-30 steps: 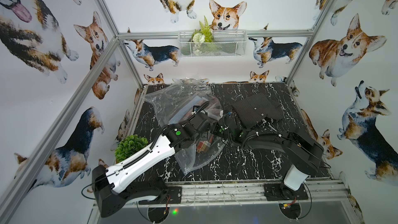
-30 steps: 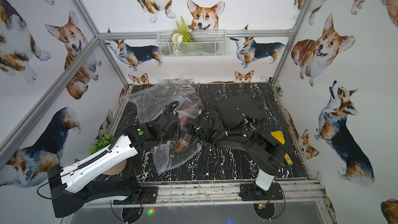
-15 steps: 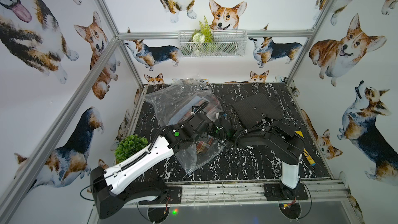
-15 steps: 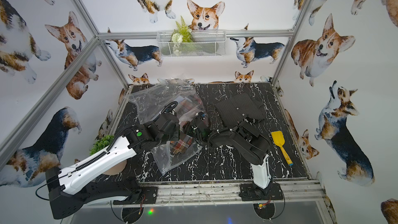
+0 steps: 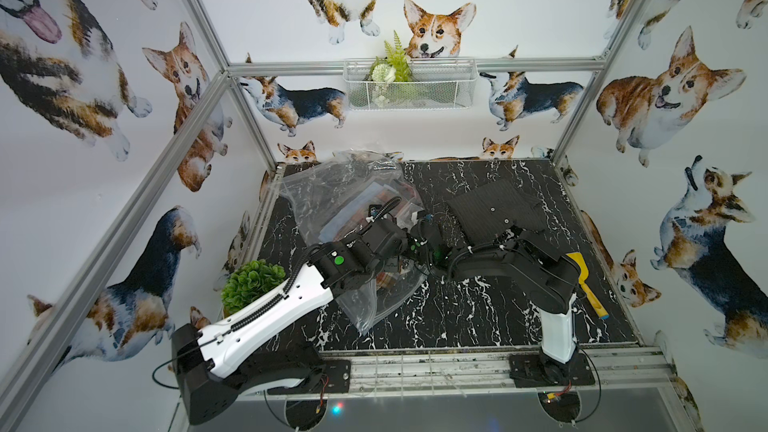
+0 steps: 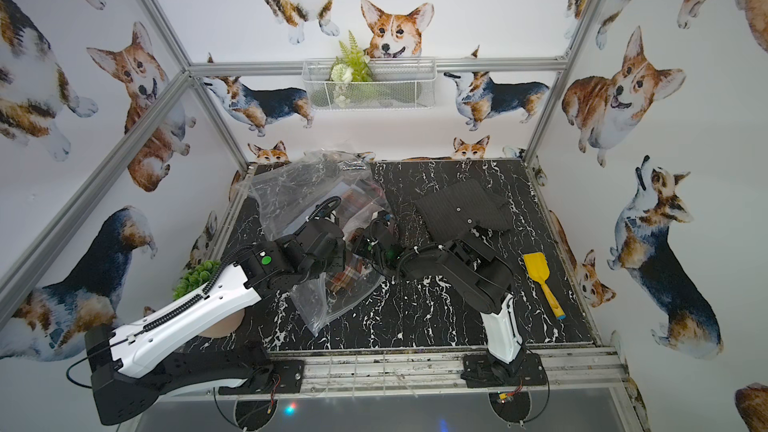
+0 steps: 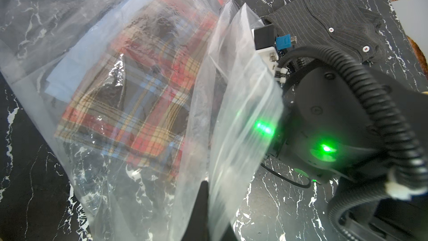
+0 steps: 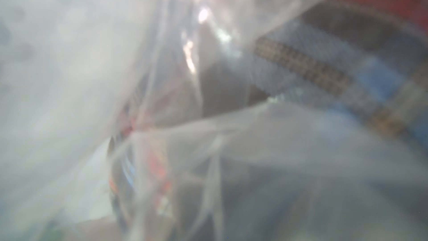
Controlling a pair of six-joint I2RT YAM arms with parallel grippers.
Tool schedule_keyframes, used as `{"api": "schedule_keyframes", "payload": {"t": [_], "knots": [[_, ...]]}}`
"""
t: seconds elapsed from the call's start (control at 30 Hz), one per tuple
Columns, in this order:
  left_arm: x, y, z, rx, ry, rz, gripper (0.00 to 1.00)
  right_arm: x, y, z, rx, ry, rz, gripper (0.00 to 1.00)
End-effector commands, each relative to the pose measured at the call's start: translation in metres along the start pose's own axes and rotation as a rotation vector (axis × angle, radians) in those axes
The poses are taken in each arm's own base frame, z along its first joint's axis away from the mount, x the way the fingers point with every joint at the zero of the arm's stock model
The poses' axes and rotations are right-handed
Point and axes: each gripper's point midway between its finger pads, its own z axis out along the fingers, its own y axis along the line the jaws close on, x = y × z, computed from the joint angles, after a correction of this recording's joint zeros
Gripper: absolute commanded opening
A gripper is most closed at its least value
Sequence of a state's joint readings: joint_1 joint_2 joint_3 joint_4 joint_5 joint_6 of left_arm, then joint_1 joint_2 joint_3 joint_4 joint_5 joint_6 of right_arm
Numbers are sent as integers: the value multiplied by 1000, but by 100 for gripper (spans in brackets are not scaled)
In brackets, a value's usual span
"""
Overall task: Take the shirt out of the vacuum bag
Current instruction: Take out the shirt from the vacuum bag.
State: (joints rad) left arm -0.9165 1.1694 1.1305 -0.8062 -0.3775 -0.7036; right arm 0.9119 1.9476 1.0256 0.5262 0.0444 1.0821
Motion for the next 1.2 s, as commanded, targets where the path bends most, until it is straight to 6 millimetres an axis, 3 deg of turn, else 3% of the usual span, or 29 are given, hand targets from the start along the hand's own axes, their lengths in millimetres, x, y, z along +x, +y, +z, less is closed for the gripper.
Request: {"api": "schedule_keyframes", "payload": {"t": [0.0, 0.13, 0.27, 0.47, 0.57, 0.8, 0.97, 1.17], "knots": [[0, 3, 1, -10, -8, -21, 0, -15, 38, -18, -114, -40, 29, 0], [1, 2, 3, -13, -5, -21, 0, -18, 56, -48, -131, -48, -11, 0], [-1, 1, 3, -17, -8, -17, 0, -18, 63, -72, -153, -47, -23, 0], [-4, 2, 4, -32, -11, -9, 0, -9, 70, -107, -191, -30, -31, 0], [-5, 0, 5, -36, -9, -5, 0, -6, 86, -130, -216, -30, -63, 0], [-7, 1, 10, -60, -10, 3, 0, -23, 106, -185, -254, -64, -74, 0], [-6, 2, 15, -78, -6, 4, 0, -20, 98, -193, -238, -52, -81, 0], [-10, 1, 16, -86, -15, -7, 0, 15, 91, -175, -246, 87, -64, 0]]}}
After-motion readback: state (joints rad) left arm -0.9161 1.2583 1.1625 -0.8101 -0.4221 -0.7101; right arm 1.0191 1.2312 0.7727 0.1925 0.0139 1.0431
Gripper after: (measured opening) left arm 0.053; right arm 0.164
